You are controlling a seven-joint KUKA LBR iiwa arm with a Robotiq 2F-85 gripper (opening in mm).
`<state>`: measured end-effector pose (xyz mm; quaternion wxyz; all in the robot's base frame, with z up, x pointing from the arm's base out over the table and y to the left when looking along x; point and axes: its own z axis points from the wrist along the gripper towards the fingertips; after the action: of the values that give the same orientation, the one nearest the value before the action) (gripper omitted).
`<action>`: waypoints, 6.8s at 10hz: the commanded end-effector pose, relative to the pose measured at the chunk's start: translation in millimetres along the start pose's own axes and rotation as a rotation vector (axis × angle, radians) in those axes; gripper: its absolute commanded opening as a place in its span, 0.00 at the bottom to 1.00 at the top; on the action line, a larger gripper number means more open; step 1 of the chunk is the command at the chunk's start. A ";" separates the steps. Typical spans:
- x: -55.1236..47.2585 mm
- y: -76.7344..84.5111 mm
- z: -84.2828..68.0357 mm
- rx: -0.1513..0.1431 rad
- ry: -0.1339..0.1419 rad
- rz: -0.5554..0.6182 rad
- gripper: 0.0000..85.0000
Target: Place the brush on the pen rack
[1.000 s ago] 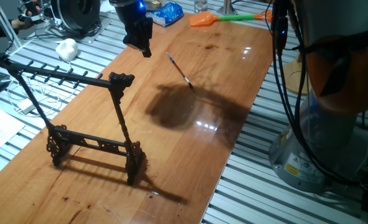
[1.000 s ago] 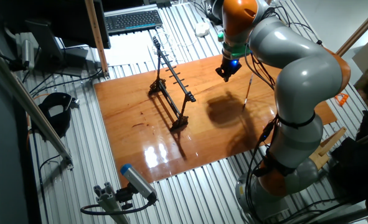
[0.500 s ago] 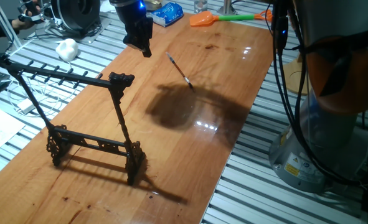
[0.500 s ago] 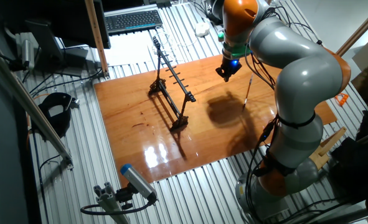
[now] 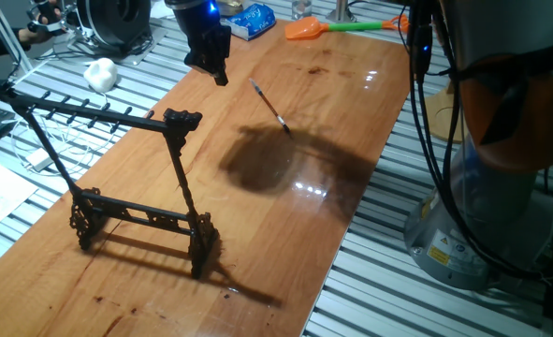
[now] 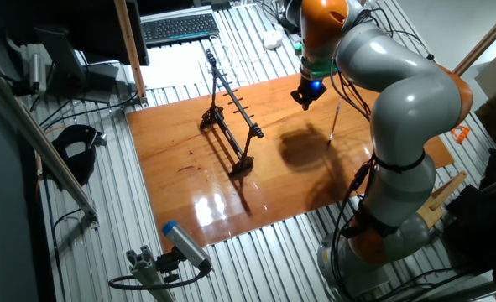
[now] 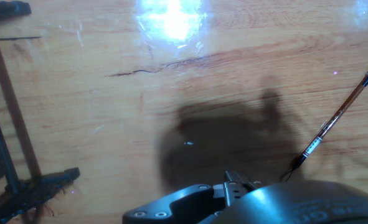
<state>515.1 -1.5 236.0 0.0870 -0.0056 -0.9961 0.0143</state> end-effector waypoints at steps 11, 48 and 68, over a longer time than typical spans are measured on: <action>-0.1 -0.2 -0.2 0.002 0.001 0.006 0.00; 32.4 -186.3 92.6 0.009 -0.083 0.175 0.60; -31.5 -135.1 100.0 0.005 -0.058 0.396 0.60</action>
<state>527.7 -140.1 135.8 0.0534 -0.2011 -0.9775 0.0343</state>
